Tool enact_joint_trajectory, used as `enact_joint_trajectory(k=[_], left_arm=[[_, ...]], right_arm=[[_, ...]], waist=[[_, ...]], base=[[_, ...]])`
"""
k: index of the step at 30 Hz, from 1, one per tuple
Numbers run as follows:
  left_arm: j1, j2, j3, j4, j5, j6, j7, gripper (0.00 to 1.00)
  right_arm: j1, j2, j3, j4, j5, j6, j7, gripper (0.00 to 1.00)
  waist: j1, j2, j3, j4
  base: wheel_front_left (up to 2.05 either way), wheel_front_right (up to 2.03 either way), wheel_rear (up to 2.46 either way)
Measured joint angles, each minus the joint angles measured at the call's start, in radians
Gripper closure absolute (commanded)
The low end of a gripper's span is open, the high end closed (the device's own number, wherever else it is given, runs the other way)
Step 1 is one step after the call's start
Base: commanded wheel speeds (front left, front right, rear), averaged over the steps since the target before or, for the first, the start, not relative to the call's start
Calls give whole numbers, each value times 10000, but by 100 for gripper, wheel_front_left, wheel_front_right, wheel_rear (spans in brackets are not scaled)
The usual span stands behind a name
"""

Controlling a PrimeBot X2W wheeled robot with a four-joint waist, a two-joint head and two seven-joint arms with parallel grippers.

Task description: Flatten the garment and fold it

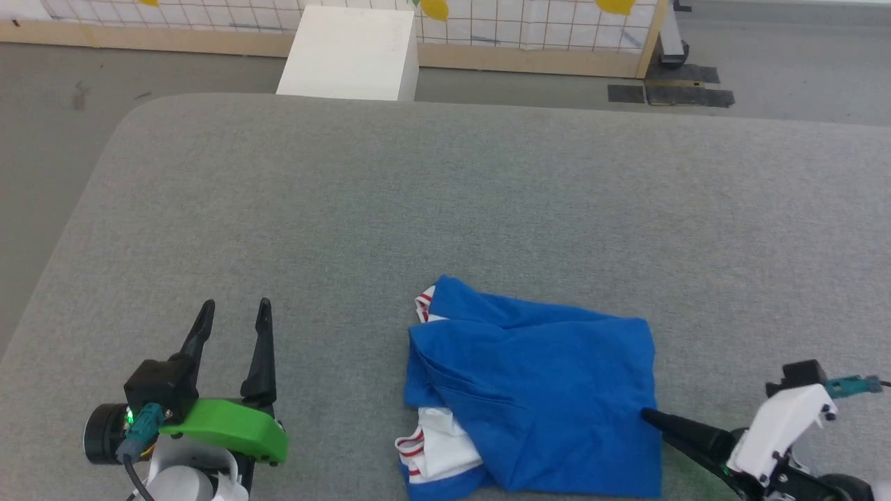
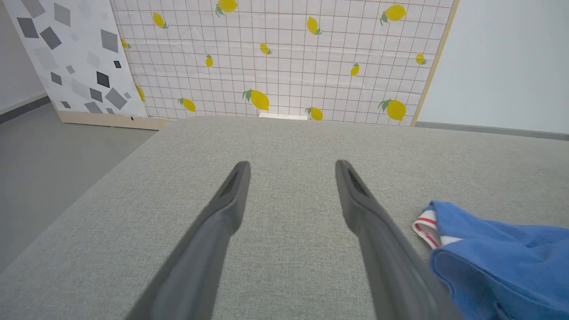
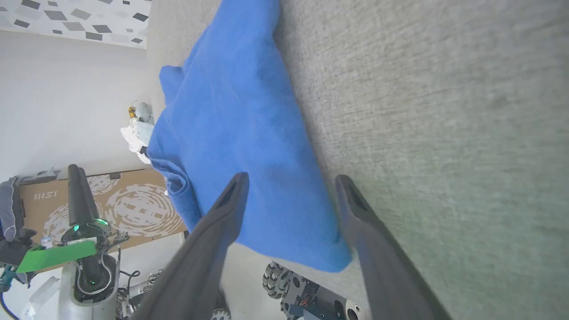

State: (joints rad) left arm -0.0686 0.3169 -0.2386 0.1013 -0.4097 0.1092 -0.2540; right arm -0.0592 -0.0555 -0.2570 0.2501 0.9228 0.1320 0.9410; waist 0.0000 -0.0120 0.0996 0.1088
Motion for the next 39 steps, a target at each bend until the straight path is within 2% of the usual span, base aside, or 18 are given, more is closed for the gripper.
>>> enact_joint_trajectory(k=[6,7,8,9,13,18,25,31,35,39], left_arm=[[-109,-92,130,33,140,-132,-29,0],[-113,-113,167,36,144,-157,-29,0],[-124,-140,192,40,155,-173,-29,0],[-138,-174,213,48,173,-198,-29,0],[-147,-309,330,119,236,-290,-29,0],[-142,-345,384,186,437,-349,-29,0],[-59,-349,491,127,523,-374,-29,0],[-58,-370,637,-54,556,-424,-31,0],[-100,-403,694,-174,639,-474,-31,0],[-213,-464,706,-305,721,-554,-31,0]], right_arm=[[-760,13,568,1168,297,0,-405,0],[-877,10,667,1317,305,0,-470,64],[-985,8,771,1455,322,0,-541,87],[-1079,8,876,1588,355,0,-604,100],[-1315,-100,1559,1883,282,0,-1047,100],[-1460,-566,2500,1546,-157,0,-1662,100],[-1940,-1871,4807,579,-2054,0,-2332,100],[-3286,-3269,6673,-330,-3568,0,-2314,100],[-4153,-4163,7607,-886,-4192,4,-2270,100],[-4744,-4771,8113,-1197,-4391,4,-2299,100]], waist=[[0,0,111,205],[0,0,124,231],[0,0,139,253],[0,0,148,274],[0,0,90,282],[0,0,-79,189],[0,0,-234,-165],[0,0,-109,-800],[0,0,42,-1351],[0,0,221,-1957]], base=[[0,0,0],[0,0,0],[0,0,0],[0,0,0],[0,0,0],[0,0,0],[0,0,0],[0,0,0],[0,0,0],[0,0,0]])
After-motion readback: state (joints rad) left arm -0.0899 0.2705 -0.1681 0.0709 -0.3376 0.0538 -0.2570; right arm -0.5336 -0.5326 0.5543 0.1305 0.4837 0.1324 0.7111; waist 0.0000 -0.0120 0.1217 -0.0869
